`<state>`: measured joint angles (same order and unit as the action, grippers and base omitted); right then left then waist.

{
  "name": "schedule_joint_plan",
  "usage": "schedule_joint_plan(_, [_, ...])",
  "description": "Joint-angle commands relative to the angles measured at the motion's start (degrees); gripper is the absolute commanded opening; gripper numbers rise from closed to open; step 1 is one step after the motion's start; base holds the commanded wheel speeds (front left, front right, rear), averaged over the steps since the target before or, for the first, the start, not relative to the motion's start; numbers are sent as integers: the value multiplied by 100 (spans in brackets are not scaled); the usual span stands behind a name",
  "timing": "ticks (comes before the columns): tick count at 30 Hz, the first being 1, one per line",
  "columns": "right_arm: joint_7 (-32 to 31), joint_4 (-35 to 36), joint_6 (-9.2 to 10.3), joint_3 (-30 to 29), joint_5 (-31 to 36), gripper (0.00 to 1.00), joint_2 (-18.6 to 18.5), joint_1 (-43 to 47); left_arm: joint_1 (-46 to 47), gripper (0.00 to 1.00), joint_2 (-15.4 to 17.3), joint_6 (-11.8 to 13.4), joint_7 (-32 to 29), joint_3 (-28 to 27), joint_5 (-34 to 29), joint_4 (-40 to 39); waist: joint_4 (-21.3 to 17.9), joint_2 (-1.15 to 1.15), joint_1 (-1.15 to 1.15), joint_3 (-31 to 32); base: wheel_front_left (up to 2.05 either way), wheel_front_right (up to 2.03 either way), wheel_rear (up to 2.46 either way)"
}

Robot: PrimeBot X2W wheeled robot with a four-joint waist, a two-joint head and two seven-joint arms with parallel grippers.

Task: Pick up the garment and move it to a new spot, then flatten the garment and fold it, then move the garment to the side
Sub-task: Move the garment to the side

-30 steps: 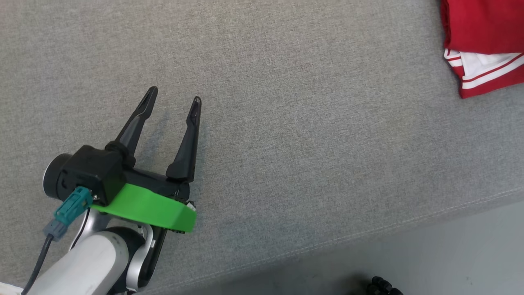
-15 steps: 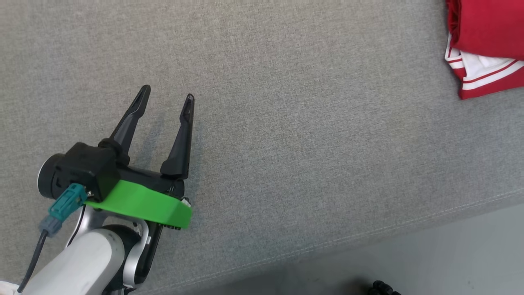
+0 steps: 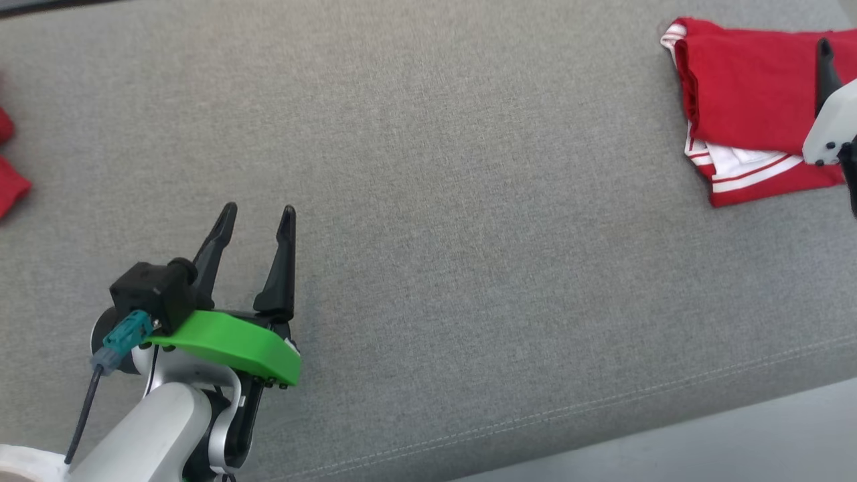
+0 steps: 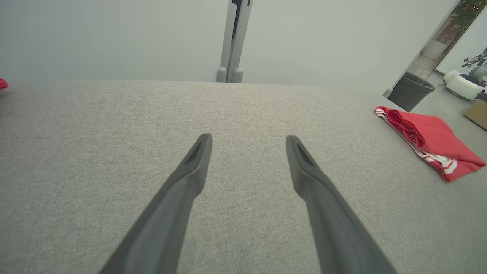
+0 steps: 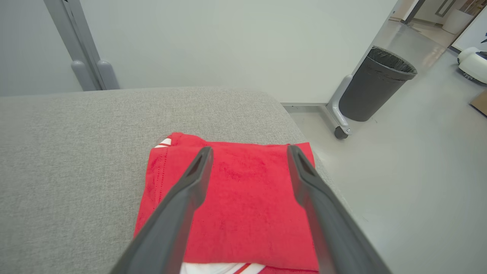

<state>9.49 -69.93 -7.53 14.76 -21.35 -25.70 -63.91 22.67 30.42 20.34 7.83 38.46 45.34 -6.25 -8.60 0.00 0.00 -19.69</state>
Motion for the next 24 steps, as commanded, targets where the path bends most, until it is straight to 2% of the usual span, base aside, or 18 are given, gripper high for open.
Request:
schedule_joint_plan(1, [126, 130, 8, 105, -126, 100, 11, 333, -179, 100, -100, -81, 163, -49, 115, 257, 327, 0, 0, 999, 0, 0, 0])
schedule_joint_plan(6, [295, 598, 9, 413, -487, 100, 156, 1148, -501, 100, -334, -173, 503, -196, 330, 944, 583, 0, 0, 1800, 0, 0, 0])
schedule_joint_plan(17, [443, 1694, 8, 482, -1057, 100, 507, 2297, -935, 100, -314, -240, 695, -375, 261, 1513, 819, 0, 0, 2402, 0, 0, 0])
schedule_joint_plan(24, [440, 2465, 8, 262, -942, 100, 731, 3007, -1161, 100, -204, -300, 719, -483, 185, 1717, 928, 0, 0, 2585, 0, 0, 0])
